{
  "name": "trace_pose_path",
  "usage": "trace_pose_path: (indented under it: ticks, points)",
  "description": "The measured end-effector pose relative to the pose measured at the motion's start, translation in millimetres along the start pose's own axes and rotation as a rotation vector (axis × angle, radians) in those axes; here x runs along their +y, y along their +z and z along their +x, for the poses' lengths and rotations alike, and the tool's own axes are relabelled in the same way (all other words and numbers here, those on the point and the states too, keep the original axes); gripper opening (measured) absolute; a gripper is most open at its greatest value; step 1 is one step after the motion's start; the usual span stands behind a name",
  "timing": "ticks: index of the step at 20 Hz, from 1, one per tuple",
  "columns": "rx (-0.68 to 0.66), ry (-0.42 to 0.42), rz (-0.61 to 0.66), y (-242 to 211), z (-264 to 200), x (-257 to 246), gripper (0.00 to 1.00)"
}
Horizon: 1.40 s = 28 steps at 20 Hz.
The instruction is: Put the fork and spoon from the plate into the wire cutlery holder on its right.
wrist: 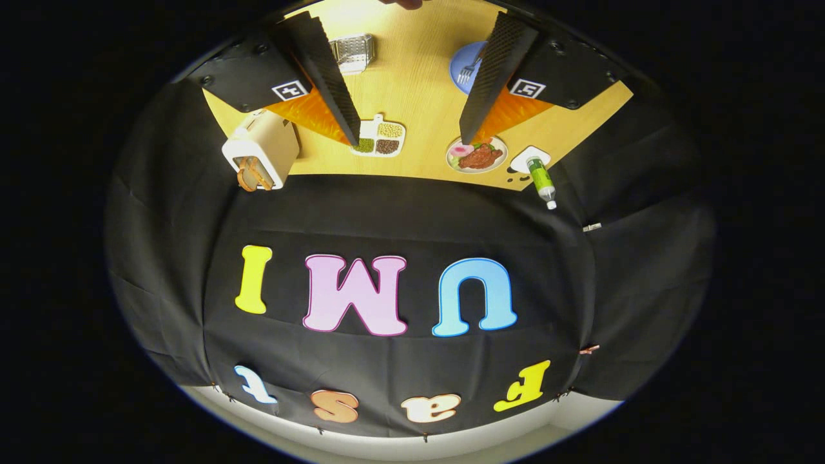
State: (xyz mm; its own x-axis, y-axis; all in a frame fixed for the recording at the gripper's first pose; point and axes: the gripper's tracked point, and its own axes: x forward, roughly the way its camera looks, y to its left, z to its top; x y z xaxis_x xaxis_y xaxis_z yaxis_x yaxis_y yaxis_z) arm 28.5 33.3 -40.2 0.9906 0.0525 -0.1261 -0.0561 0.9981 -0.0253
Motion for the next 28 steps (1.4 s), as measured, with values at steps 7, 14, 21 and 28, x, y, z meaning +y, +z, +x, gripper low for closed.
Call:
trace_pose_path:
  ticks: [7, 14, 21, 28]
  points:
    - [0.163, 0.057, -0.024, -62, 26, 42, 0.97]
    - [0.401, 0.157, -0.051, -147, 46, 103, 0.97]
    - [0.571, 0.208, -0.119, -227, 65, 140, 0.97]
    - [0.736, 0.187, -0.091, -292, 69, 148, 0.97]
